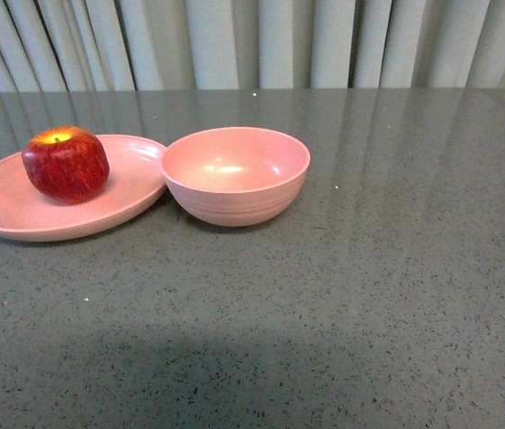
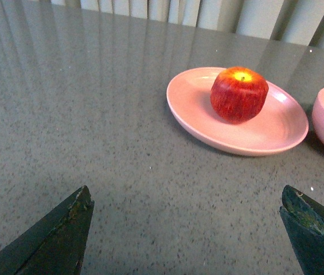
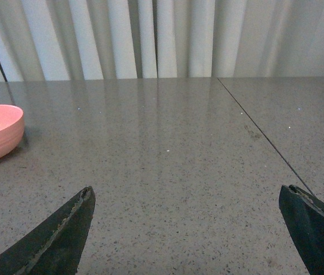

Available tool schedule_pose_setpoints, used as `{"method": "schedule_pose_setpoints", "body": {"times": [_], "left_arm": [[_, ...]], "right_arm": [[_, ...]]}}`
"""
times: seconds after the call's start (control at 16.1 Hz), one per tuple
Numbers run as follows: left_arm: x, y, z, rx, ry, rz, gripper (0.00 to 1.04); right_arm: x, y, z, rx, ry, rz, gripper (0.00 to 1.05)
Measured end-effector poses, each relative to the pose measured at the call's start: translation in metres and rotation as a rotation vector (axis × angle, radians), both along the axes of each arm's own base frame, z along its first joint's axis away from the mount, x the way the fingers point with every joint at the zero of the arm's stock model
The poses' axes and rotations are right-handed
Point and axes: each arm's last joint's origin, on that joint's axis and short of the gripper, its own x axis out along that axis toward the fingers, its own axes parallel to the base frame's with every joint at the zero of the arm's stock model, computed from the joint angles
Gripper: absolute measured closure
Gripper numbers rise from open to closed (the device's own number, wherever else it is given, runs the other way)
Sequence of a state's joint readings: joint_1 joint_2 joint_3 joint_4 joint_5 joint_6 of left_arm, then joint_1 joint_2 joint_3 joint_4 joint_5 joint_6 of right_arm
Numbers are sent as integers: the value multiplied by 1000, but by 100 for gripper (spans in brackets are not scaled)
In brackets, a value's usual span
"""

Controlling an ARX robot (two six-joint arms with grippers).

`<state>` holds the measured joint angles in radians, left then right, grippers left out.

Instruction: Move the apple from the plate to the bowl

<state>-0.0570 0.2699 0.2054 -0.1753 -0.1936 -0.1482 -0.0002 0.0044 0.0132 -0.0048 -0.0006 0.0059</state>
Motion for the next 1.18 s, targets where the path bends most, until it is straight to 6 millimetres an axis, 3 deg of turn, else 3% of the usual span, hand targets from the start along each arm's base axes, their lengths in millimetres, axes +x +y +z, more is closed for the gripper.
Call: {"method": "schedule_pose_setpoints", "body": {"times": [0.19,0.31,0.43,0.81,1.06,1.18], "left_arm": [[31,4,30,26,-74,-58,7],[62,3,55,74,-123,-123,7],[98,0,65,105,-70,-196,7],[127,-3,63,123,0,-251,7],[187,-5,66,129,108,-308,7],[207,-7,59,117,173,-327,7]], "right_arm": [[0,0,0,0,0,0,7],[0,0,0,0,0,0,7],[0,0,0,0,0,0,7],[0,0,0,0,0,0,7],[0,0,0,0,0,0,7],[0,0,0,0,0,0,7]]}}
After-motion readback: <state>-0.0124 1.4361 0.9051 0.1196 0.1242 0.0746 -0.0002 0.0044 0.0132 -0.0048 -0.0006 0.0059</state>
